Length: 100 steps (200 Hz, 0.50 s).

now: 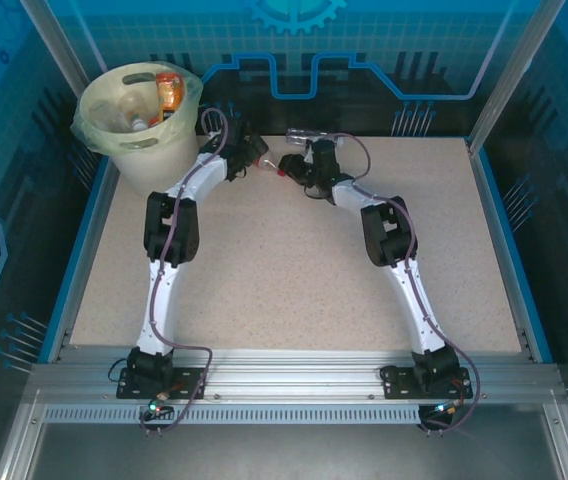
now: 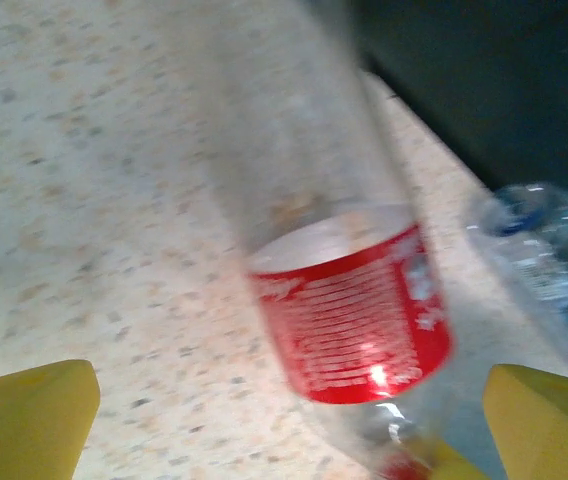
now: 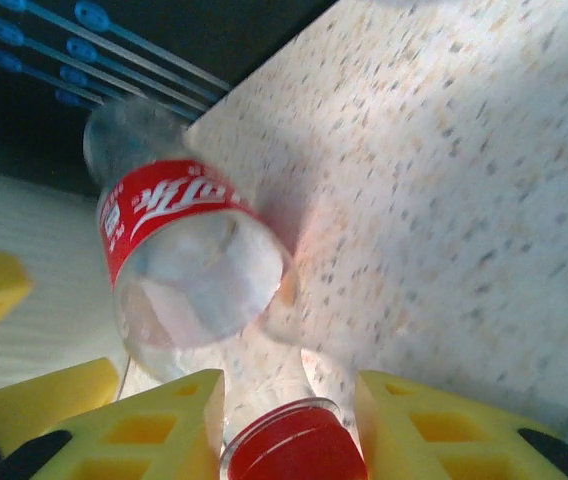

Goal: Put the plastic bottles in the bin

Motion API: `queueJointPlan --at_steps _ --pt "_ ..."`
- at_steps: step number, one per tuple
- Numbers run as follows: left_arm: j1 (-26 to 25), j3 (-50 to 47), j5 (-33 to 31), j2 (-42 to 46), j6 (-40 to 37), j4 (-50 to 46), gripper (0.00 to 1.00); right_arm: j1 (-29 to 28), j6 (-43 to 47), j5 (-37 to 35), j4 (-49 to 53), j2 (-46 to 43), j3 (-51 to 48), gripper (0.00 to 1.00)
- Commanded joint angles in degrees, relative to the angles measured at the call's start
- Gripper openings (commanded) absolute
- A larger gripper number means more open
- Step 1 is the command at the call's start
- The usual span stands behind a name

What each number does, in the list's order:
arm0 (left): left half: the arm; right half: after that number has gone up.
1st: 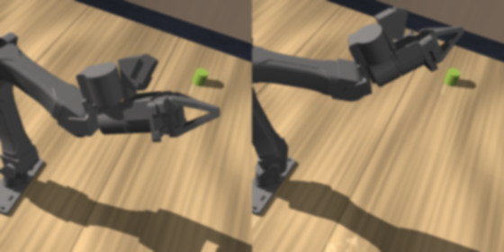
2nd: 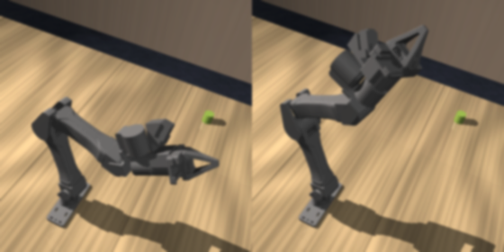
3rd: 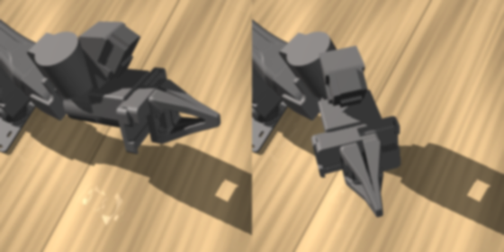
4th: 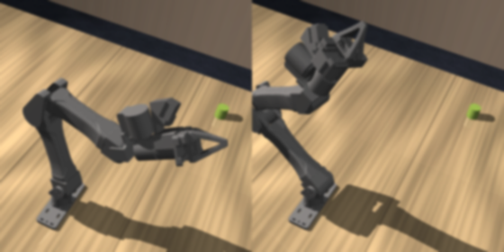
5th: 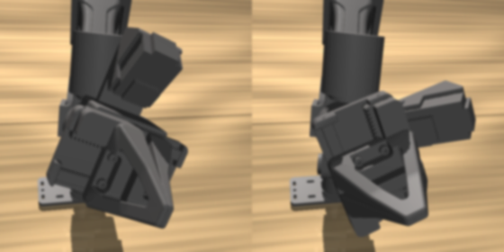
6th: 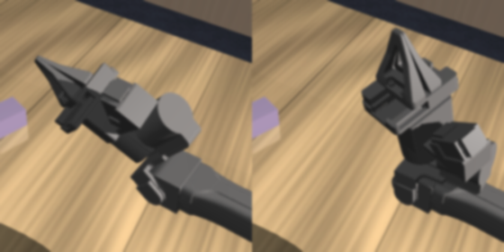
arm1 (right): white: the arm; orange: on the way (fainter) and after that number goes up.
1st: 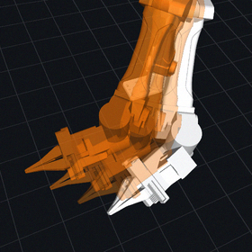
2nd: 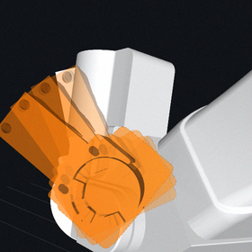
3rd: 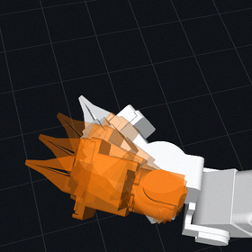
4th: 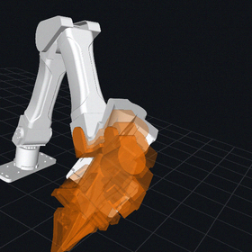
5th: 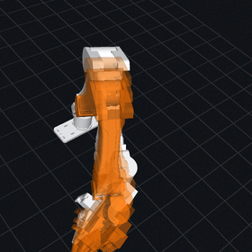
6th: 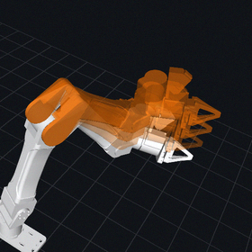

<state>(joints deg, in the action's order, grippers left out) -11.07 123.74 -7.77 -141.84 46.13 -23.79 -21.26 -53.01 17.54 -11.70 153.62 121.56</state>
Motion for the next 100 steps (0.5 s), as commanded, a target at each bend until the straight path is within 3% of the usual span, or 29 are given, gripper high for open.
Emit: queueJointPlan --at_steps 1,59,100 --pt "0.61 -1.2 -4.22 3.31 -2.41 -3.75 0.99 -2.0 4.96 3.66 -0.25 -3.93 -2.11 0.36" --pt "0.05 4.32 -2.12 -1.22 -10.39 -6.61 0.99 -4.99 12.49 9.68 -1.63 -10.65 -8.53 0.35" --pt "-0.71 9.75 -4.78 -4.23 -14.96 -17.22 0.97 -5.37 13.38 10.14 -8.49 -22.4 -22.63 0.5"
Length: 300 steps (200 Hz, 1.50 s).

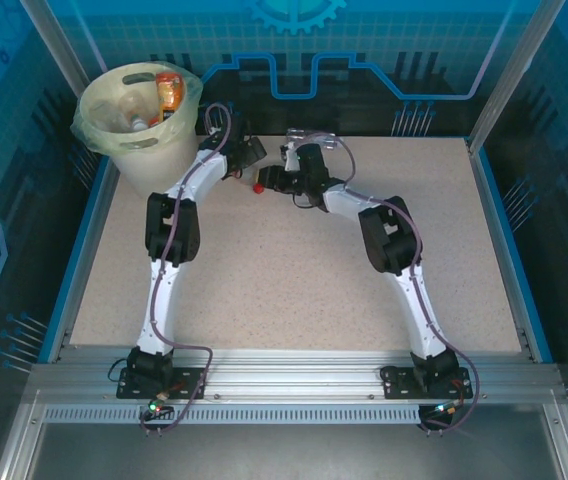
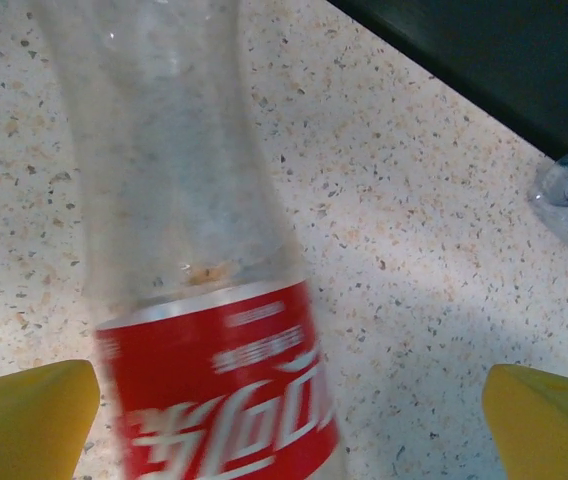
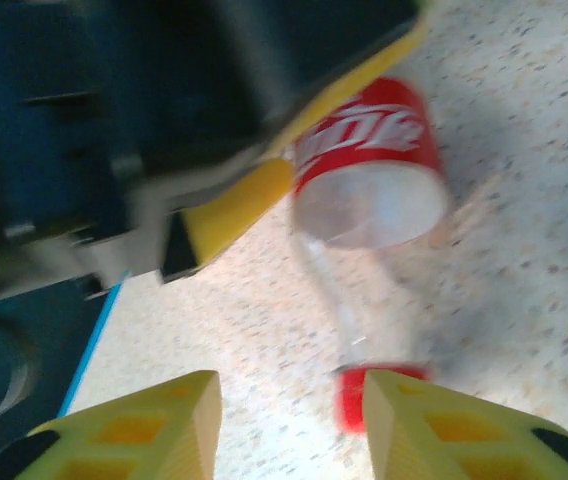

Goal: Put the plastic bottles in the bin

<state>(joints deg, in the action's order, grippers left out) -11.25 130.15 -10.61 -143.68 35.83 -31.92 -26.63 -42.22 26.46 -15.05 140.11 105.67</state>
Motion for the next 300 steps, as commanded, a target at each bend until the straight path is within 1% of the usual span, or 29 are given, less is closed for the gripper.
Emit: queueJointPlan --at_steps 1,19,39,58,68,85,99,115,118,152,167,197,219,260,300 --pt "-0.53 3.35 -2.04 -2.4 -4.74 -9.37 0.97 0.01 2.67 1.14 -5.11 -9.33 -7.2 0.5" --pt "-0.28 1.76 -2.97 -1.59 -5.37 -13.54 0.96 0.0 5.05 -2.68 -4.75 -17.35 -16.02 0.59" --pt "0.13 -2.42 -2.72 0.09 -6.28 -13.0 0.93 0.08 7.86 -7.57 -1.93 -26.47 -24.43 0.68" --pt "0.76 -0.41 -0.9 -1.99 -6.52 -13.84 0.91 -0.08 10.04 -12.0 1.72 -34.11 -30.75 0.75" --pt "0.9 2.59 0.44 -4.08 -6.72 -15.27 0.88 -0.14 10.84 -13.75 2.91 -37.61 -33.79 0.78" --pt "0.86 6.01 0.47 -6.58 -7.63 -17.69 0.8 -0.18 11.99 -16.61 5.91 -42.83 -37.59 0.83" --pt "0.83 5.31 0.61 -6.64 -8.88 -17.21 0.74 -0.64 12.95 -19.46 8.16 -47.15 -40.48 0.9" --pt "0.79 3.04 1.98 -5.84 -10.38 -15.17 0.7 -1.03 13.73 -22.95 10.03 -52.31 -44.08 0.99" --pt "0.79 2.56 2.34 -5.66 -10.71 -14.66 0.69 -1.09 13.8 -23.25 10.21 -52.97 -44.46 1.0" --pt "0.7 -4.2 4.85 -2.38 -12.19 -9.42 0.65 -1.75 16.26 -27.57 16.01 -61.86 -49.98 1.0" --pt "0.63 -9.23 5.97 0.53 -11.81 -5.73 0.61 -1.84 16.85 -28.69 18.36 -64.98 -51.94 1.0" --pt "-0.72 -20.44 6.73 6.95 -11.48 0.98 0.53 -1.98 16.89 -30.13 19.17 -70.56 -56.09 1.0" --pt "-2.64 -28.78 6.07 11.78 -11.62 4.61 0.5 -2.01 16.35 -31.45 19.09 -73.4 -58.22 1.0" --pt "-6.59 -44.22 5.76 21.57 -9.94 11.78 0.48 -2.2 13.85 -31.03 18.41 -77.1 -60.67 1.0" --pt "-9.01 -51.48 8.36 29.22 -9.39 14.43 0.46 -2.2 6.58 -29.61 11.02 -80.79 -67.47 1.0"
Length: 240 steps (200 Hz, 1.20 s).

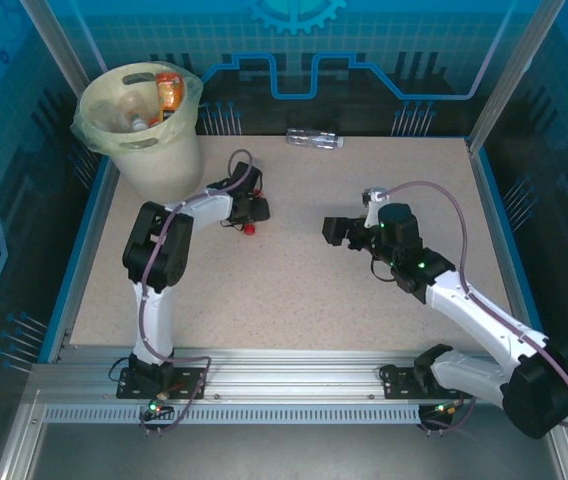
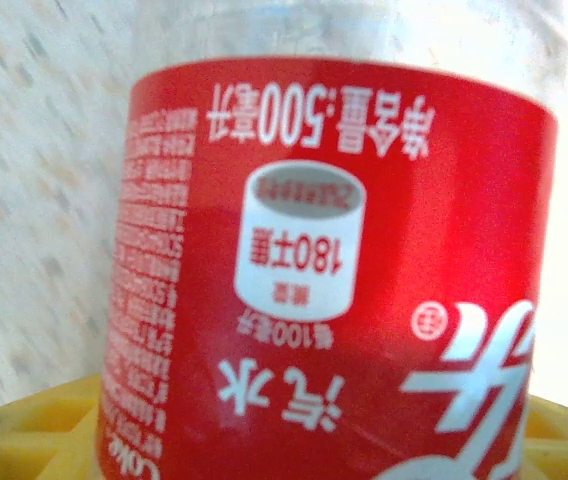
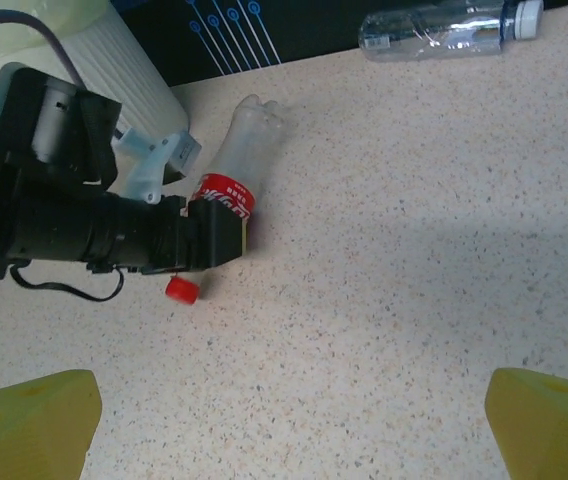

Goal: Put the plastic bottles in the bin

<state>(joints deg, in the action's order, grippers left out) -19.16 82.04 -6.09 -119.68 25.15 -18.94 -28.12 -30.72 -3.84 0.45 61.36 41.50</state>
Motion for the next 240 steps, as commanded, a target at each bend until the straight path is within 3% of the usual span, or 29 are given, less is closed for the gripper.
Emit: queueJointPlan --at_steps 1,41,138,182,240 --pt "-1.12 -3.51 3.99 5.45 1.22 1.58 0.46 -0.71 -4.92 0.68 -4.48 -2.04 -3.3 1.0" --pt "-1.32 -7.16 7.12 13.69 0.16 4.9 0.46 -0.73 -2.21 -2.11 -0.89 -4.01 -0.64 1.0" --pt "-0.03 -2.06 12.39 28.8 -3.06 0.32 0.46 -0.83 -1.89 -3.42 -5.16 -2.88 -0.14 1.0" --pt "5.42 3.79 11.72 34.25 -1.81 -5.93 0.46 -0.88 -2.04 -2.33 -6.84 -1.1 0.74 1.0" --pt "14.15 10.98 10.57 37.15 -2.05 -6.46 0.46 -1.04 -1.77 -1.87 -6.78 1.73 3.74 1.0"
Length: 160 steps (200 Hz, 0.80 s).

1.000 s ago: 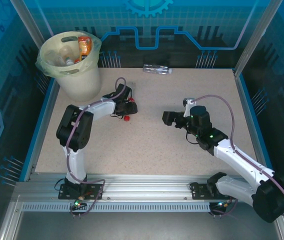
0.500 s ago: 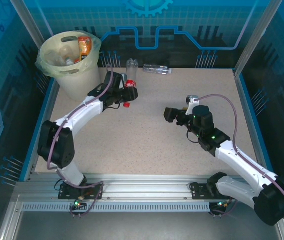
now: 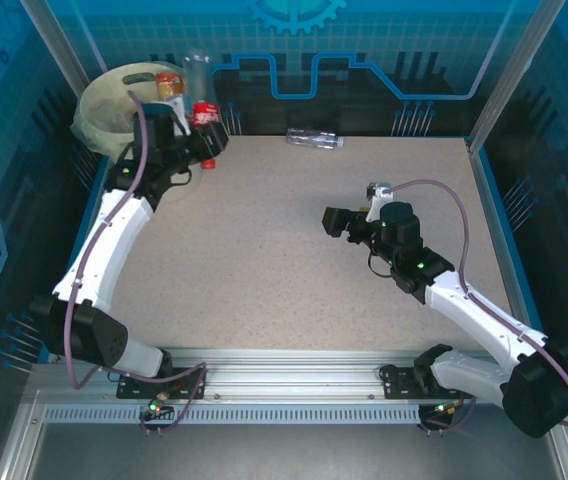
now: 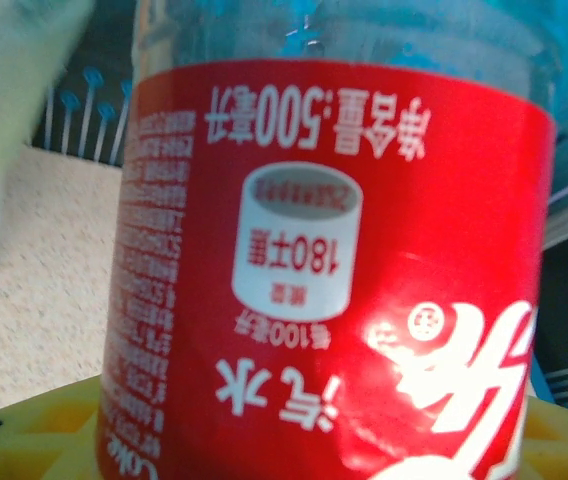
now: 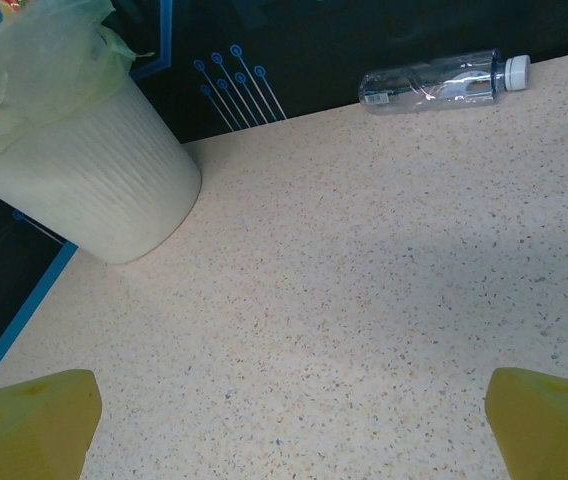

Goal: Put the plastic bottles in the bin

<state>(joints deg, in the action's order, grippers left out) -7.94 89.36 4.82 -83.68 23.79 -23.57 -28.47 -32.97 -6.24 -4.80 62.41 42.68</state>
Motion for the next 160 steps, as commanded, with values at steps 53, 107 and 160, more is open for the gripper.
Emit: queueJointPlan --at_steps 53,107,160 --pt "10.67 8.45 -0.16 -1.24 1.97 -0.43 0.46 -0.8 0.46 -0.08 0.0 1.54 3.64 1.0" --pt "16.14 20.19 -7.92 -14.08 2.58 0.29 0.48 -0.86 0.97 -0.77 2.48 1.42 4.65 0.99" --pt "16.76 35.14 -10.46 -27.08 0.11 -3.06 0.5 -0.89 1.32 -2.76 3.74 -1.18 3.69 0.99"
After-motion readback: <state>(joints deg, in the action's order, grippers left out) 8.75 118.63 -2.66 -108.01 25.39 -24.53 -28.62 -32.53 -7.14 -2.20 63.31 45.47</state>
